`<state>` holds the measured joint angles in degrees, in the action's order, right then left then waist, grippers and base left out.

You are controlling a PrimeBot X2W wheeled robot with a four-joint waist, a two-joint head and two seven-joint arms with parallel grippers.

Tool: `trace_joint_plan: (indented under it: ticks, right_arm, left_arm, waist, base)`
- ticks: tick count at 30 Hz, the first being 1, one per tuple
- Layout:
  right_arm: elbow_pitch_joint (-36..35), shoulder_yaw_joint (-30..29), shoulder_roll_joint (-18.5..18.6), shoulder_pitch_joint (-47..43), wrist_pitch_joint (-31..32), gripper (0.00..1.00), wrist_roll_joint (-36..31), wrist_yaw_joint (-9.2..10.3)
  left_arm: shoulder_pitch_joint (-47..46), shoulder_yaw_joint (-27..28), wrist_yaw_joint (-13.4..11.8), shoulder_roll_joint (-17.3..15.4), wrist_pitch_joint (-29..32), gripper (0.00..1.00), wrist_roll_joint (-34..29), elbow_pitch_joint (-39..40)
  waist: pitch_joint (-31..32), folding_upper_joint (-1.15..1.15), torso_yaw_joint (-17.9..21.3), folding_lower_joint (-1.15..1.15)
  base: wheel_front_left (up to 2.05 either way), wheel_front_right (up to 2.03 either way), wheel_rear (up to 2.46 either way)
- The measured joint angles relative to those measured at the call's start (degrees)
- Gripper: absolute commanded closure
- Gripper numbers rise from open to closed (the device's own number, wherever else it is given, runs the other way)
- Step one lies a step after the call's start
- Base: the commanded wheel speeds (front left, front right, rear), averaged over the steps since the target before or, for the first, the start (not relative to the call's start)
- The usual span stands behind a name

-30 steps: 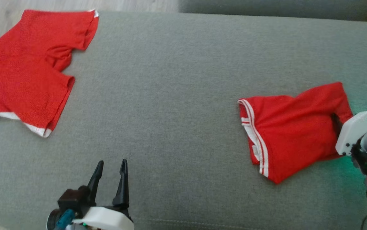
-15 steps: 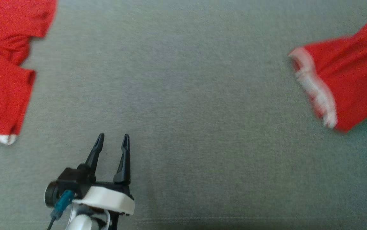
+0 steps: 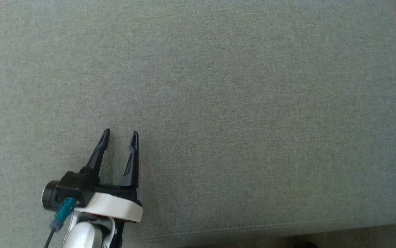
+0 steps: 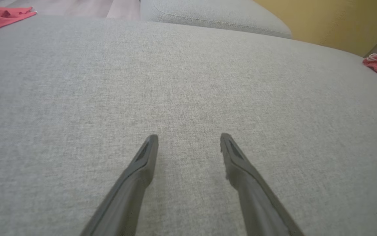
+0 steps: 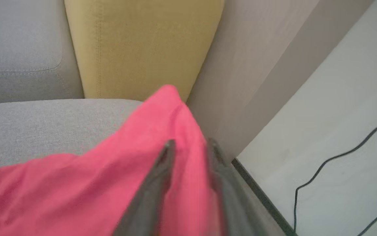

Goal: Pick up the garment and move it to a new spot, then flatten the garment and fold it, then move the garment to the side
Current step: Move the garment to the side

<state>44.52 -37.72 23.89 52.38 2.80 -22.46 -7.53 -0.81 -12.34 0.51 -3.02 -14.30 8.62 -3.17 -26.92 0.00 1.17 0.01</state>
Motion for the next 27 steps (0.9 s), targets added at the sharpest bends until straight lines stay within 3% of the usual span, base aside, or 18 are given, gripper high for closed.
trace_joint_plan:
  ticks: [8, 16, 27]
  right_arm:
    - [-1.23, -0.97, -2.98, 0.08, -11.59, 0.0, -8.21, 0.0]
    - [-4.58, 3.44, -7.36, -2.16, -16.34, 0.0, -5.14, 0.0]
    - [-19.74, 14.85, -18.07, -31.54, -16.86, 0.0, 7.71, 0.0]
  left_arm:
    - [0.04, 0.03, -1.36, 0.0, 0.0, 0.0, 1.67, 0.02]
    - [0.27, -0.18, -2.72, 0.0, 0.0, 0.0, 4.68, -0.7]
    - [3.86, 0.43, -4.87, 0.04, 0.0, 0.0, 7.12, -2.96]
  waist:
    - [2.2, 0.0, -0.26, -0.01]
    - [7.32, 0.01, -0.73, -0.01]
    - [18.56, 0.01, -3.35, -0.01]
  base:
    - [0.0, 0.0, 0.0]
    - [0.0, 0.0, 0.0]
    - [0.0, 0.0, 0.0]
